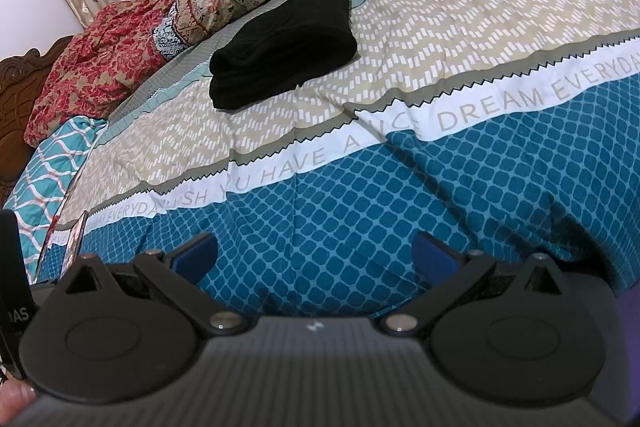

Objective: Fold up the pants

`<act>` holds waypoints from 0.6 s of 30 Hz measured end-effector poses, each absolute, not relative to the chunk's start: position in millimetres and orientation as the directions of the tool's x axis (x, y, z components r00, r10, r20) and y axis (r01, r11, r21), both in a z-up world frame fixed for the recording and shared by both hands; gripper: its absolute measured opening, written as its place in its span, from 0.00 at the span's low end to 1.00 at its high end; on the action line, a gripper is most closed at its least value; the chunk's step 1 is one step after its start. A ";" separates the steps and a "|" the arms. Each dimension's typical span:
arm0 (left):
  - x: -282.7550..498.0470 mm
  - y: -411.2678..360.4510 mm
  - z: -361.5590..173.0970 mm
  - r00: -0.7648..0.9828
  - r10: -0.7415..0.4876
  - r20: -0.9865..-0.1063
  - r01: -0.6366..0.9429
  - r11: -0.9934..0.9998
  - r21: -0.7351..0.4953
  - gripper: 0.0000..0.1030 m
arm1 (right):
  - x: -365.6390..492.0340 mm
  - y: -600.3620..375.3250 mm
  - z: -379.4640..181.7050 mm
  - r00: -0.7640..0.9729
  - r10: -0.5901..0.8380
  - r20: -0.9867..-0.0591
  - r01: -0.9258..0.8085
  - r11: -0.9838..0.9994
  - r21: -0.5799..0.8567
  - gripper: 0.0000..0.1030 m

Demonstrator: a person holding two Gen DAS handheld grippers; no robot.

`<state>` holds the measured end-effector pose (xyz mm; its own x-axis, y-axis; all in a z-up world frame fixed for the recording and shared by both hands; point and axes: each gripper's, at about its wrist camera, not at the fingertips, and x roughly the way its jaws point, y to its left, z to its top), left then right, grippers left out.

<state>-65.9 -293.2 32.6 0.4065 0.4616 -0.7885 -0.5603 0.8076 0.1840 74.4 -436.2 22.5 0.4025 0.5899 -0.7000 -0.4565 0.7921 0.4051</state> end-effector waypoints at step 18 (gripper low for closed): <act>-65.8 -293.2 30.4 0.394 0.464 -0.793 -0.559 0.806 0.194 1.00 | 74.8 -436.3 22.4 0.401 0.591 -0.700 -0.458 0.791 0.405 1.00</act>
